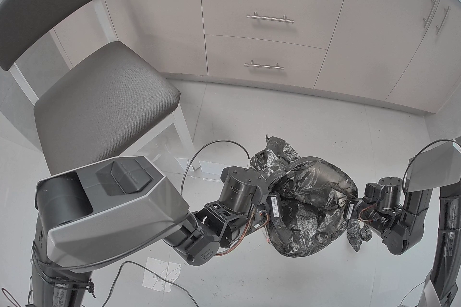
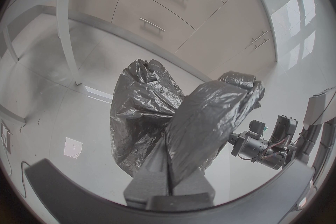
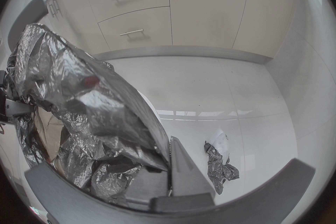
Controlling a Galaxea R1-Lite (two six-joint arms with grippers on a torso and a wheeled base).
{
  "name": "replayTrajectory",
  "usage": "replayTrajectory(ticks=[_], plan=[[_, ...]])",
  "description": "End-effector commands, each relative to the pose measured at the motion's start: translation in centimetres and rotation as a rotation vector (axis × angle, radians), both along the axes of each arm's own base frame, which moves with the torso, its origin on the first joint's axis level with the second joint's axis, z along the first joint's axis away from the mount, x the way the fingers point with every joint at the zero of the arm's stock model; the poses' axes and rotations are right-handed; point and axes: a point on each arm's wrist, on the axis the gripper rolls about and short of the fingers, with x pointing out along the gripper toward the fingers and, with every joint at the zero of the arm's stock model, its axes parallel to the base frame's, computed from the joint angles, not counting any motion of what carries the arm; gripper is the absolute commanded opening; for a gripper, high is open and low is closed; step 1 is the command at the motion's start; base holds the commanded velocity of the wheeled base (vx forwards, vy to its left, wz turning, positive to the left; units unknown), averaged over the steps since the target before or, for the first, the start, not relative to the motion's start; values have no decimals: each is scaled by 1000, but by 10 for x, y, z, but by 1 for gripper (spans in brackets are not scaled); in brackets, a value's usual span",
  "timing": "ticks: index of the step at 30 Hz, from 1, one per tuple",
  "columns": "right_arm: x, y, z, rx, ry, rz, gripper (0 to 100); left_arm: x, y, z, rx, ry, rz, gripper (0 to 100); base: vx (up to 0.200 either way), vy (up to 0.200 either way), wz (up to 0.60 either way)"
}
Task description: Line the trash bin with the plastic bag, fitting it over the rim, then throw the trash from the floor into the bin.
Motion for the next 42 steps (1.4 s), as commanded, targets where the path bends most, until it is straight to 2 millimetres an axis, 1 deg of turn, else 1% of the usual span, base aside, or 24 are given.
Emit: replayTrajectory(ticks=[1,11,12,17,21,22,23,26,28,29,30,32,33,34,35,36,37,38,39,40,42], plan=[[2,-2,-1,-2,-15,-7,0,0,-2,-3,5,3,-3,0,0,0,0],[0,-3,-3,-4,1,-6,0,-3,-3,-6,6,6,-9,0,0,0,0],[0,-3,-4,-4,3,-6,100,-3,-3,-7,7,7,-9,0,0,0,0],[-1,-3,-4,-2,5,-3,100,-2,-4,-8,8,6,-10,0,0,0,0],[-8,-3,-1,0,19,3,100,-2,-4,-8,7,7,-9,0,0,0,0],[-14,-4,10,11,4,6,100,-2,-3,-10,8,12,-8,0,0,0,0],[-15,-4,12,14,1,9,100,-2,-3,-10,9,11,-8,0,0,0,0],[-35,-6,46,62,-68,74,100,-3,-4,-14,19,13,-9,0,0,0,0],[-43,-6,67,82,-134,106,100,-4,-4,-18,27,20,-11,0,0,0,0],[-45,-6,78,87,-177,110,100,-5,-5,-19,29,20,-15,0,0,0,0],[-46,-6,81,88,-184,110,100,-6,-6,-19,29,20,-16,0,0,0,0],[-49,-6,101,93,-216,115,100,-9,-8,-20,34,21,-25,0,0,0,0],[-47,-5,108,96,-230,115,100,-10,-9,-20,35,21,-29,0,0,0,0],[-47,-5,108,96,-230,115,100,-10,-9,-20,35,21,-29,0,0,0,0],[-37,-3,125,130,-248,102,100,-14,-12,-19,37,17,-40,0,0,0,0],[-33,-3,130,142,-250,98,100,-15,-12,-20,38,18,-42,0,0,0,0],[-33,-3,130,142,-250,98,100,-15,-12,-20,38,18,-42,0,0,0,0],[-20,1,145,178,-241,91,100,-17,-15,-20,39,17,-50,0,0,0,0],[-10,3,151,194,-212,84,100,-19,-15,-20,41,18,-53,0,0,0,0],[-5,4,154,201,-197,81,100,-20,-16,-20,41,20,-56,0,0,0,0],[19,10,165,234,-139,66,100,-23,-18,-21,42,22,-63,0,0,0,0]])
